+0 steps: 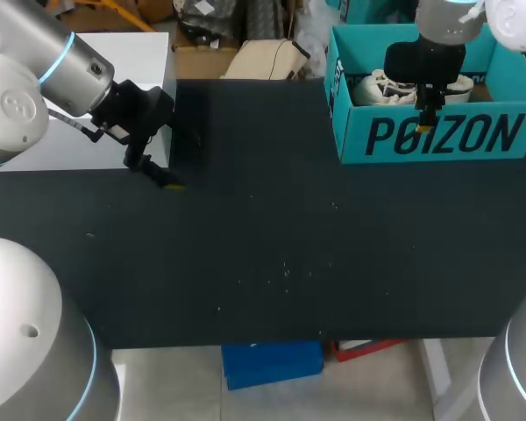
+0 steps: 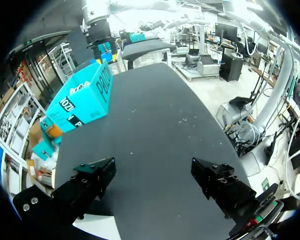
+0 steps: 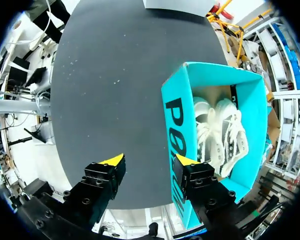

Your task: Take the shoe out of the shoebox, open the shoe tongue, remove and reinsert the insole, then place the shoe into the shoebox

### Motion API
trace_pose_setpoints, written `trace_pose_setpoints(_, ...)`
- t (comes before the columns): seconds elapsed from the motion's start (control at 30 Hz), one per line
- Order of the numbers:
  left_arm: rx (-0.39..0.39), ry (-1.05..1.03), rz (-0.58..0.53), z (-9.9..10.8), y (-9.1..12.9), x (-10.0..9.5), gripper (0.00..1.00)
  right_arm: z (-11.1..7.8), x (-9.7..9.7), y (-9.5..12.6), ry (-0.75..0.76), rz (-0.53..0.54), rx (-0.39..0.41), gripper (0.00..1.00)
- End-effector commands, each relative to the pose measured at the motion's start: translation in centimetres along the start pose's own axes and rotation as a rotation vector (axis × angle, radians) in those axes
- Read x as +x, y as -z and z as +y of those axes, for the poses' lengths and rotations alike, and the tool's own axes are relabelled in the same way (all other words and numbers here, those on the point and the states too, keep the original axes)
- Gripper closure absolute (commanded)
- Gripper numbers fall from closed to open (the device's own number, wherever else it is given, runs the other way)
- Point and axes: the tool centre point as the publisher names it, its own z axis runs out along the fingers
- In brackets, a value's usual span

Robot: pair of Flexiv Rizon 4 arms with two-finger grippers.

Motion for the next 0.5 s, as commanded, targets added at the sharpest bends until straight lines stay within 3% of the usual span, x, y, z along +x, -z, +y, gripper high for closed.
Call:
trace_pose_setpoints(0.03,-0.003,-0.001,-0.003,0.0,-0.1,0.1,0.0,0.0,1.1,-0.2,0.01,-0.478,-0.001,0.33)
trace_pose_setpoints(0.2,-0.003,-0.001,-0.003,0.0,-0.1,0.1,0.0,0.2,1.9,-0.7,0.03,-0.362,-0.007,0.29)
trace_pose_setpoints(0.23,-0.003,-0.001,-0.003,0.0,-0.1,0.1,0.0,0.2,2.0,-0.7,0.035,-0.358,-0.011,0.25)
trace_pose_setpoints(0.27,-0.003,-0.001,-0.003,0.0,-0.1,0.1,0.0,0.4,2.1,-0.6,0.053,-0.318,-0.004,0.13)
trace_pose_setpoints(0.4,-0.003,-0.001,-0.003,0.0,-0.1,0.1,0.0,0.5,2.2,-0.6,0.07,-0.252,-0.022,0.11)
trace_pose_setpoints(0.47,-0.003,-0.001,-0.003,0.0,-0.1,0.1,0.0,0.7,2.1,-0.4,0.096,-0.188,-0.015,0.0)
trace_pose_setpoints(0.5,-0.003,-0.001,-0.003,0.0,-0.1,0.1,0.0,0.8,2.1,-0.5,0.107,-0.167,-0.035,0.0)
